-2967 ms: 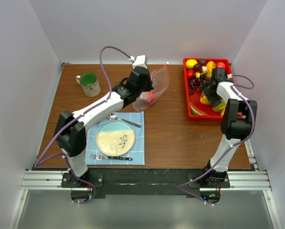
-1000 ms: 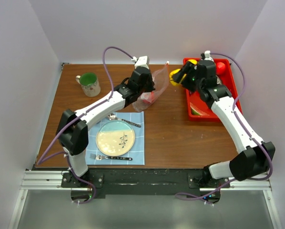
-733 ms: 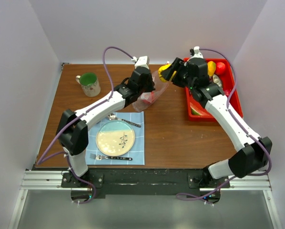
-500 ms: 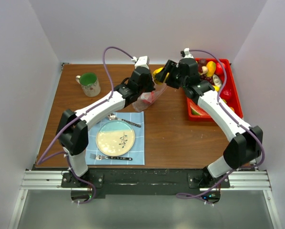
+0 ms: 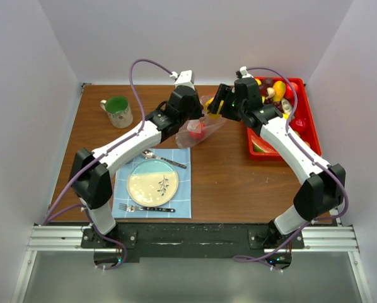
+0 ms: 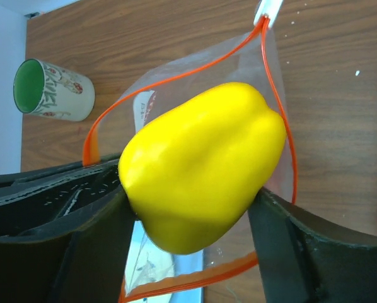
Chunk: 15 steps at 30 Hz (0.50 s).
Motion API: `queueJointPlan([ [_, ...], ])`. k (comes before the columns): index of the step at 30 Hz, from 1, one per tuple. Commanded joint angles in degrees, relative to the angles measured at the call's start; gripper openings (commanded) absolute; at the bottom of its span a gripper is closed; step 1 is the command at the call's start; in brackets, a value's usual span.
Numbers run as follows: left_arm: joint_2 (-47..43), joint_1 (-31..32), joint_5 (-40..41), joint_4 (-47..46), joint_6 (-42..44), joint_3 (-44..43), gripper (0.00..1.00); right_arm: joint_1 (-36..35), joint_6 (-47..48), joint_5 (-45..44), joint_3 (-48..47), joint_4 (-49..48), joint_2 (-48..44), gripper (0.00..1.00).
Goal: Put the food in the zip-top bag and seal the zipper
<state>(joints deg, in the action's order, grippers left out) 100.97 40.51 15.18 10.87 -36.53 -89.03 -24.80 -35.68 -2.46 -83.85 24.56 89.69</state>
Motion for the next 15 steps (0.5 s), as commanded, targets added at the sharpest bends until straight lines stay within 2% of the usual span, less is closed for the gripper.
queueJointPlan([
  [1, -3.15, 0.01, 0.55, -2.17, -1.26, -1.23, 0.00, -0.08, 3.16, -0.71, -4.73, 3.73, -0.13, 0.79],
  [2, -3.23, 0.01, 0.55, -2.26, -1.35, -1.14, 0.00, 0.01, 3.42, -0.88, -5.17, 4.44, -0.22, 0.85],
  [5, -3.15, 0.01, 0.64, -2.44, -1.26, -1.32, 0.00, -0.08, 4.57, -1.49, -7.02, 6.64, -0.83, 0.94],
  [8, -2.71, 0.01, 1.43, -2.52, -1.17, -1.67, 0.00, 0.10, 5.71, -3.86, -9.74, 10.06, -1.71, 0.95],
  [10, -2.27, -0.17, 2.57, -1.57, -0.91, -2.54, 0.00, 1.58, 7.29, -8.95, -12.46, 13.39, -2.06, 0.95],
  [15, -2.09, -1.49, 3.81, -1.64, -0.21, -3.34, 0.00, 13.44, 7.64, -5.36, -12.04, 14.21, -1.11, 0.93],
])
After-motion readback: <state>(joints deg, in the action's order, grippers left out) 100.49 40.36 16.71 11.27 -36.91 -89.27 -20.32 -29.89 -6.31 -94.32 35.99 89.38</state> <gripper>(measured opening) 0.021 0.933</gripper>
